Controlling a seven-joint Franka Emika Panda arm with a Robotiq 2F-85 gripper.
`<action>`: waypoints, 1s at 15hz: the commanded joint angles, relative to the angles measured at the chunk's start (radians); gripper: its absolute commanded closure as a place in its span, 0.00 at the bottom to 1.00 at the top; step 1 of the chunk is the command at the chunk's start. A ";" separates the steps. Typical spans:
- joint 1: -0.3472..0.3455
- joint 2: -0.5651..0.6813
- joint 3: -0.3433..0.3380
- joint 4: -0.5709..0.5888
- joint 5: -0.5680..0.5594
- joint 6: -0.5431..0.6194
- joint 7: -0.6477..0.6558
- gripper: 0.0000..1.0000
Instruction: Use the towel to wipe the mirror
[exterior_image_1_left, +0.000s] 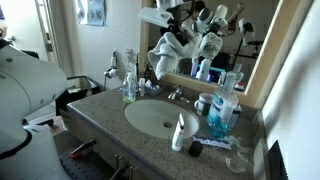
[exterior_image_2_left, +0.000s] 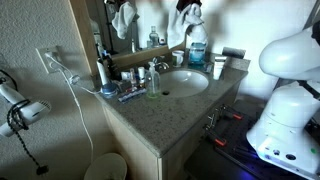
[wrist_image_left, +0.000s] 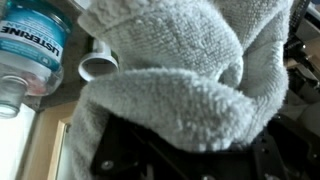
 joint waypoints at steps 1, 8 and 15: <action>0.198 0.110 -0.146 0.009 -0.286 -0.022 0.134 0.96; 0.733 0.233 -0.534 0.015 -0.762 -0.159 0.340 0.96; 0.995 0.212 -0.662 -0.063 -0.856 -0.203 0.329 0.96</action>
